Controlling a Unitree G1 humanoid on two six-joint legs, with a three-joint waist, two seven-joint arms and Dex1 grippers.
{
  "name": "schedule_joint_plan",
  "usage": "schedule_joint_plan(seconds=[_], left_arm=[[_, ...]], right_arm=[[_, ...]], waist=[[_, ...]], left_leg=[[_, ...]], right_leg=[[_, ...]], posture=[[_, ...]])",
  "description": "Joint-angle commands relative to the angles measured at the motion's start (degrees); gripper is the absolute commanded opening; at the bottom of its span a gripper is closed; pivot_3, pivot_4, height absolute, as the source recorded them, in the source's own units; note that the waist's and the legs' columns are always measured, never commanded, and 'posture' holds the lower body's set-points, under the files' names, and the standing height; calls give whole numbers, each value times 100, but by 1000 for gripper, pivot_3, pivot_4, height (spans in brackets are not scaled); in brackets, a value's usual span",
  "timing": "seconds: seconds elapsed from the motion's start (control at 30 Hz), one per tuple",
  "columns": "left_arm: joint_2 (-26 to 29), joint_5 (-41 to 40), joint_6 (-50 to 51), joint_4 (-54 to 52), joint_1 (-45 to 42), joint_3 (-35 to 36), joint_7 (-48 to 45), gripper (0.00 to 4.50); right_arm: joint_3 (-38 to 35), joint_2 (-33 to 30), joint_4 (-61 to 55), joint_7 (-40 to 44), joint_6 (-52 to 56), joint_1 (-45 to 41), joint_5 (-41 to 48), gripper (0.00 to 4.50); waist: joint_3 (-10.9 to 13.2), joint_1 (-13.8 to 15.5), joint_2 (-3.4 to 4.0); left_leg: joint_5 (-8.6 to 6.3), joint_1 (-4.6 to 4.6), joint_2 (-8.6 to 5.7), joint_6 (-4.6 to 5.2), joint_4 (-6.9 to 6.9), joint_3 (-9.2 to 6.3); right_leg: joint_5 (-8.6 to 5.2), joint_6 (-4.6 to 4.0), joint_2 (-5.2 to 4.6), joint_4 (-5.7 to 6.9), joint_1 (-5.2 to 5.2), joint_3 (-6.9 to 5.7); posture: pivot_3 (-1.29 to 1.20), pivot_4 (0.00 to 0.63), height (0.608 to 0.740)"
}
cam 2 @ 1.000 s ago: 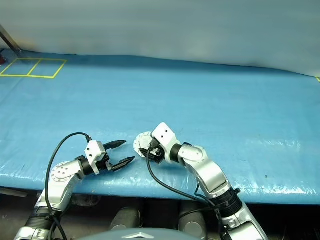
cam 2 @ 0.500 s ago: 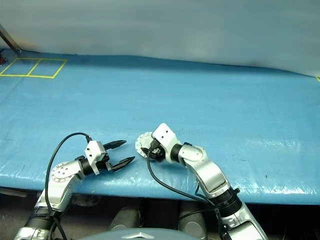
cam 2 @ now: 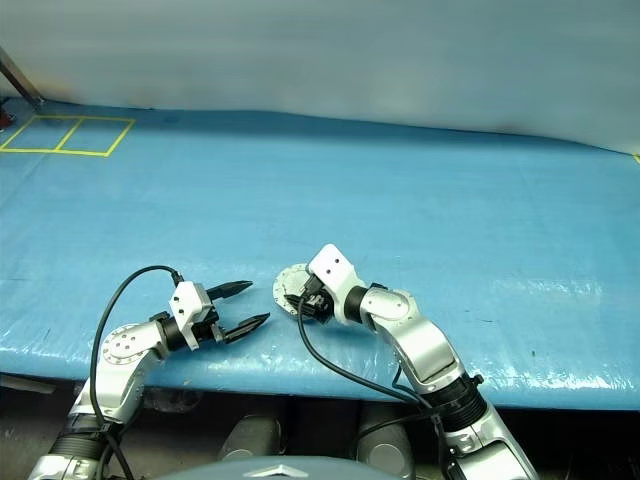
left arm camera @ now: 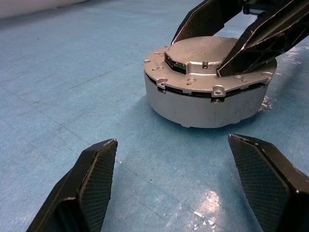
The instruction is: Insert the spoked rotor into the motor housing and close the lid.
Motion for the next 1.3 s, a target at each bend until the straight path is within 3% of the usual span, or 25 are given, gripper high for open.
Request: schedule_joint_plan(seconds=[0.03,0.27,0.63,1.3], left_arm=[[31,-72,-53,-228,17,99,15,4026],[12,-112,-24,-252,21,116,27,4026],[-222,-815,484,-533,-155,458,185,4026],[-281,-804,569,-553,-188,402,182,4026]], right_arm=[[125,-55,-79,66,-96,-22,-93,3039],[187,-99,127,16,-96,5,-285,3039],[145,-7,302,-91,58,30,-346,3039],[299,-91,507,-275,115,10,-659,3039]], waist=[[0,0,0],[0,0,0],[-2,-6,-1],[-20,2,-8]], left_leg=[[0,0,0,0,0,0],[0,1,0,0,0,0],[0,15,1,0,1,0],[1,33,3,-2,1,1]], right_leg=[[0,0,0,0,0,0],[0,0,0,0,1,0],[0,0,0,2,14,0],[-2,-4,-1,5,30,0]], posture=[[0,150,740],[0,150,740],[0,150,740],[0,150,740]])
